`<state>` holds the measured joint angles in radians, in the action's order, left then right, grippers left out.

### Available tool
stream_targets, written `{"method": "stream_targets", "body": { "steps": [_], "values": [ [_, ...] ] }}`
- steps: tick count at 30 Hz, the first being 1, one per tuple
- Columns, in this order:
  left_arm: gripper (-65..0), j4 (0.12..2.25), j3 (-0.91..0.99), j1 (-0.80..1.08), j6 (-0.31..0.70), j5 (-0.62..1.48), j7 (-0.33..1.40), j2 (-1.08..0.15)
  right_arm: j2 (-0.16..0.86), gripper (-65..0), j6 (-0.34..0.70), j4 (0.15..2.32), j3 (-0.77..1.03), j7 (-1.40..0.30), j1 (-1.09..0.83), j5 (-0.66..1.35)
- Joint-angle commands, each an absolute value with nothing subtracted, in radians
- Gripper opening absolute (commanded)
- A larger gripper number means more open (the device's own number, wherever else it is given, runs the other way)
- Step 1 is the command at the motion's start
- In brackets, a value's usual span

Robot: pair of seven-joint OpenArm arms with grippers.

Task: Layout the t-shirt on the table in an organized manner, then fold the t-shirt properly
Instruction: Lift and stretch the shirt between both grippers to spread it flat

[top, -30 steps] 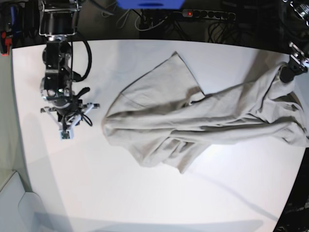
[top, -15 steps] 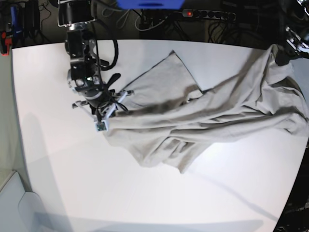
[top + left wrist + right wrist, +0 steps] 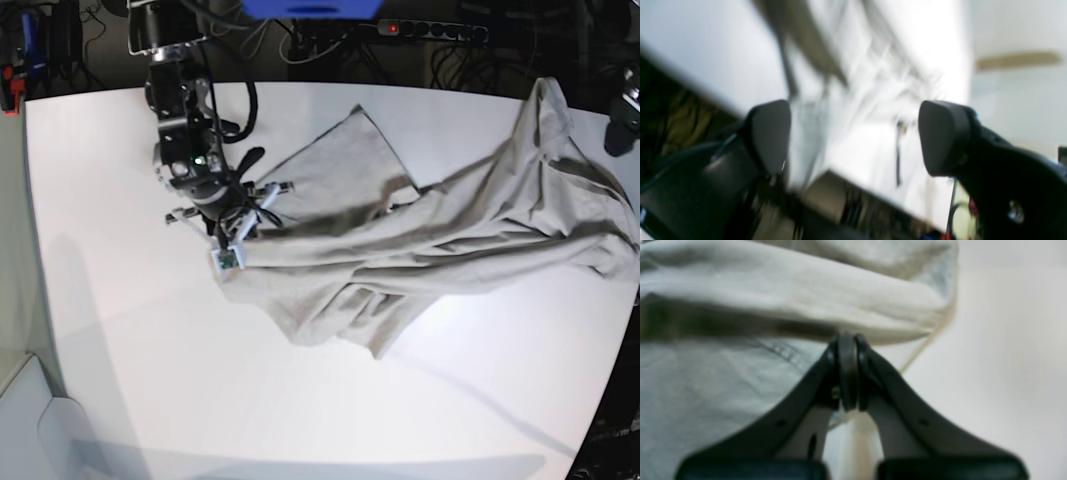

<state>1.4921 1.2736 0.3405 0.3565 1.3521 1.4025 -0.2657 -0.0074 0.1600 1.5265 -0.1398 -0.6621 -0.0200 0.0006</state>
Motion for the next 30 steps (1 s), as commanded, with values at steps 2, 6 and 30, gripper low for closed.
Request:
{"method": "stream_targets", "body": {
  "steps": [2,6,30],
  "values": [
    [-6.4,1.501,1.3,0.312,0.346,1.419,1.396,-0.286,-0.015,-65.0,0.156,1.515,-0.15,-0.639,0.007,0.005],
    [-6.4,1.5,1.296,0.239,0.341,1.417,1.396,-0.278,-0.013,-65.0,0.156,1.408,-0.16,-0.636,0.031,0.005],
    [-6.4,1.484,1.141,0.024,0.341,1.282,1.396,-0.143,0.216,-65.0,0.154,1.454,0.262,-0.638,-0.081,0.001]
  ]
}}
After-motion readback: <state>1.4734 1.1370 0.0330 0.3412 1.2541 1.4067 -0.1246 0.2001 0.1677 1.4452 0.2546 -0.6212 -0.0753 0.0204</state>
